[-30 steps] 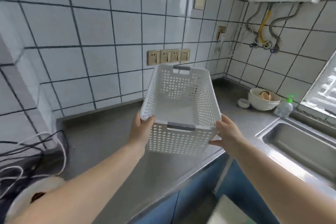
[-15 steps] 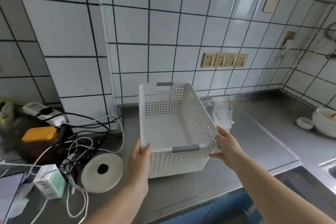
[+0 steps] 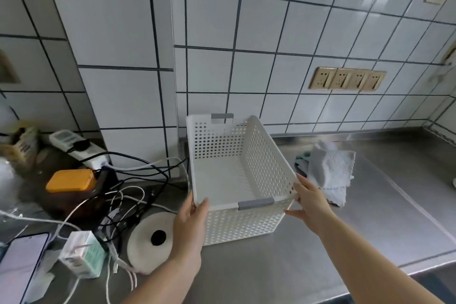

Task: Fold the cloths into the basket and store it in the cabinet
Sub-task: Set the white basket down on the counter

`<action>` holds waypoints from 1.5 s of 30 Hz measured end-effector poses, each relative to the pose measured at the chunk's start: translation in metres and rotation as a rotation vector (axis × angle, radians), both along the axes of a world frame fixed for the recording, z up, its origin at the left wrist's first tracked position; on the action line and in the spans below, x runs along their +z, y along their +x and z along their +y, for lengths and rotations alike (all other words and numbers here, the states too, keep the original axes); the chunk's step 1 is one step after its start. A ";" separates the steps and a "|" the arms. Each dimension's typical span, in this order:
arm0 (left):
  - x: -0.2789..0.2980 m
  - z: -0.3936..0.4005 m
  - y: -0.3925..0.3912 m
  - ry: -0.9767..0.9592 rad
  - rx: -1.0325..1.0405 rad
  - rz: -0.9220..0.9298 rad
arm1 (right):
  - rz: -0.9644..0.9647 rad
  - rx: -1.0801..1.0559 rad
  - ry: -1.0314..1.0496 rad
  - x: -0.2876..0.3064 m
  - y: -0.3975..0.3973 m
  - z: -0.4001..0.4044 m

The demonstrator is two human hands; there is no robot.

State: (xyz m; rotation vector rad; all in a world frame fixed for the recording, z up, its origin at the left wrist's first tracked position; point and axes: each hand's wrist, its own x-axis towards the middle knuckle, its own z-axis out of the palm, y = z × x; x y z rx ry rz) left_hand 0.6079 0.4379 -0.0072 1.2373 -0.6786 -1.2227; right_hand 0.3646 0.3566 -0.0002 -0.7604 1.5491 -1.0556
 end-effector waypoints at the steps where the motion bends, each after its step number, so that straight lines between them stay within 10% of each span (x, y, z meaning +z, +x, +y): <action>1: -0.001 -0.004 0.002 -0.006 -0.001 0.001 | -0.006 0.001 -0.005 0.000 0.002 -0.004; 33: -0.004 -0.065 0.032 -0.040 -0.002 -0.003 | 0.039 -0.020 0.012 0.003 0.036 -0.067; 45: 0.022 -0.069 0.057 -0.295 -0.029 -0.528 | 0.100 -0.058 -0.140 0.007 0.049 -0.023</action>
